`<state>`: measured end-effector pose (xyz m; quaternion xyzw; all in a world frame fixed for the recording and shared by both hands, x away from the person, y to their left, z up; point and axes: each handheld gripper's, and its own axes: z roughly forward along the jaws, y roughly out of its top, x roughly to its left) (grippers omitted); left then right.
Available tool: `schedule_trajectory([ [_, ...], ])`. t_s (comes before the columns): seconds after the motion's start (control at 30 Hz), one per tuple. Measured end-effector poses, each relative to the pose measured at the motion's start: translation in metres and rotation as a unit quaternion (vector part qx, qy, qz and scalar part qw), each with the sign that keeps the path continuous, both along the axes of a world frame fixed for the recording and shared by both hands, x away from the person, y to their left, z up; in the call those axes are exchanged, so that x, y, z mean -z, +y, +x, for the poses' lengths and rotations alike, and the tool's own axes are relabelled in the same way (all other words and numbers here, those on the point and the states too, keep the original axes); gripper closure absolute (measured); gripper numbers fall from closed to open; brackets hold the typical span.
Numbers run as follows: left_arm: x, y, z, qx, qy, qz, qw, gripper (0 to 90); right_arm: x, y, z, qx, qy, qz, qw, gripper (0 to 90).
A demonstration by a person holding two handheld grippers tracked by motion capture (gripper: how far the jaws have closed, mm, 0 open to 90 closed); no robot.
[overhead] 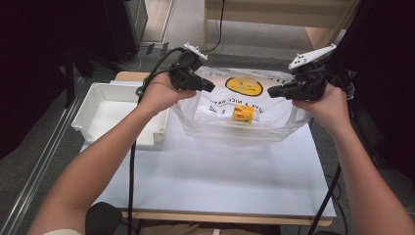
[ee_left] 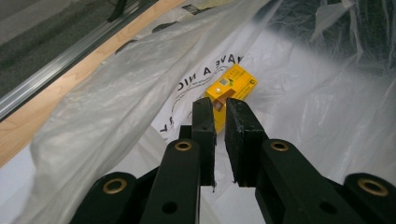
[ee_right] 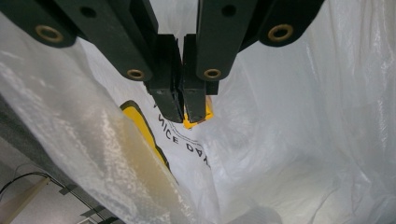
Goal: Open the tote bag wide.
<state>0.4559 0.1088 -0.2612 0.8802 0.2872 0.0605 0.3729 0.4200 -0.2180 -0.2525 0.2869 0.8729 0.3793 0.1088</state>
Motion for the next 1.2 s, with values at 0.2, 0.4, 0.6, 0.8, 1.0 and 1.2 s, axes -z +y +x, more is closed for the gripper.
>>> schedule_trajectory([
  [0.2,0.01,-0.006,0.01,-0.001,-0.001,0.005,1.0,82.8,0.01,-0.007,0.01,0.012,0.002,0.016,0.9998,88.3],
  [0.4,0.018,-0.01,0.019,-0.003,0.008,0.001,1.0,83.4,0.021,-0.01,0.017,0.018,0.017,0.02,0.9995,88.1],
  [0.6,0.027,-0.007,0.025,-0.01,0.013,-0.017,0.9997,85.6,0.036,-0.017,0.024,0.034,0.03,0.028,0.9986,88.1],
  [0.8,0.037,-0.008,0.029,-0.016,0.03,-0.012,0.9994,88.9,0.046,-0.023,0.027,0.042,0.043,0.03,0.9977,88.1],
  [1.0,0.045,-0.012,0.034,-0.022,0.032,-0.001,0.9992,89.0,0.055,-0.022,0.03,0.059,0.059,0.009,0.9964,88.1],
  [1.2,0.056,-0.016,0.036,-0.022,0.029,0.015,0.9992,88.7,0.066,-0.023,0.033,0.065,0.061,0.006,0.996,88.1],
])
